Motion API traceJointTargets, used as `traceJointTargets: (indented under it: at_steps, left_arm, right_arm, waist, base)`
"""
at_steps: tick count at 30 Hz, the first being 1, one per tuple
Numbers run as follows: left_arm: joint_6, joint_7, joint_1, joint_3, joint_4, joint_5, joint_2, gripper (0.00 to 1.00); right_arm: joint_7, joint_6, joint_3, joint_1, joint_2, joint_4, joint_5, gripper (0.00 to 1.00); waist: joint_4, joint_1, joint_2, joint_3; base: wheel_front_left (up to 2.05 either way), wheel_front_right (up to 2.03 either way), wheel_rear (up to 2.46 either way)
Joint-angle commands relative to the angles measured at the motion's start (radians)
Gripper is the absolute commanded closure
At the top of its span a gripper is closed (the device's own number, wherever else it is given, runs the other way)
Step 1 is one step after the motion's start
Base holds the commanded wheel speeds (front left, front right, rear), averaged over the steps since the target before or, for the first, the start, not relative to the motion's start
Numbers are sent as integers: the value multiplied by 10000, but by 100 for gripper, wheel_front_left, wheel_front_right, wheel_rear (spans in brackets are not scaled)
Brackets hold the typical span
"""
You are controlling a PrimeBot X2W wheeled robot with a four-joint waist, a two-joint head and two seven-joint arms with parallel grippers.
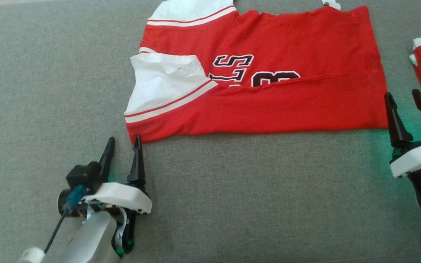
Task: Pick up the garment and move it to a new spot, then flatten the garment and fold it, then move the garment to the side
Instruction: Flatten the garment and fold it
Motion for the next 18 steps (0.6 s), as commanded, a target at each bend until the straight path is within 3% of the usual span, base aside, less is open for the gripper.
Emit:
traceJointTargets:
  at_steps: [1,2,3,4,5,6,10,18]
  left_arm:
    - [-44,-25,-393,193,-18,161,147,0]
    - [-69,33,-477,110,184,215,140,0]
    - [-62,70,-560,52,374,268,135,12]
    - [-32,77,-644,10,550,329,141,51]
    - [-4,75,-721,-10,705,368,137,81]
    - [-5,72,-787,-30,841,388,126,100]
    - [-202,46,-935,-103,1172,400,115,100]
    - [-322,-41,-943,-69,822,630,146,100]
  right_arm:
    - [-119,-9,44,154,-152,-256,-96,0]
    - [-119,-9,45,149,-149,-249,-109,0]
    - [-119,-9,47,139,-143,-240,-124,0]
    - [-119,-9,51,128,-137,-226,-144,0]
    - [-119,-9,63,115,-134,-210,-170,0]
    - [-119,-9,95,114,-124,-186,-189,0]
    - [9,-9,362,92,32,275,12,0]
    - [1356,-9,555,-458,446,1769,256,0]
  waist:
    - [-42,1,0,9]
    - [-63,1,0,12]
    - [-84,1,0,14]
    - [-103,1,0,16]
    - [-117,1,0,15]
    - [-125,1,0,9]
    - [-105,1,0,-42]
    - [141,1,0,-145]
  base:
    - [0,0,0]
    - [0,0,0]
    - [0,0,0]
    - [0,0,0]
    - [0,0,0]
    - [0,0,0]
    - [0,0,0]
    - [0,0,0]
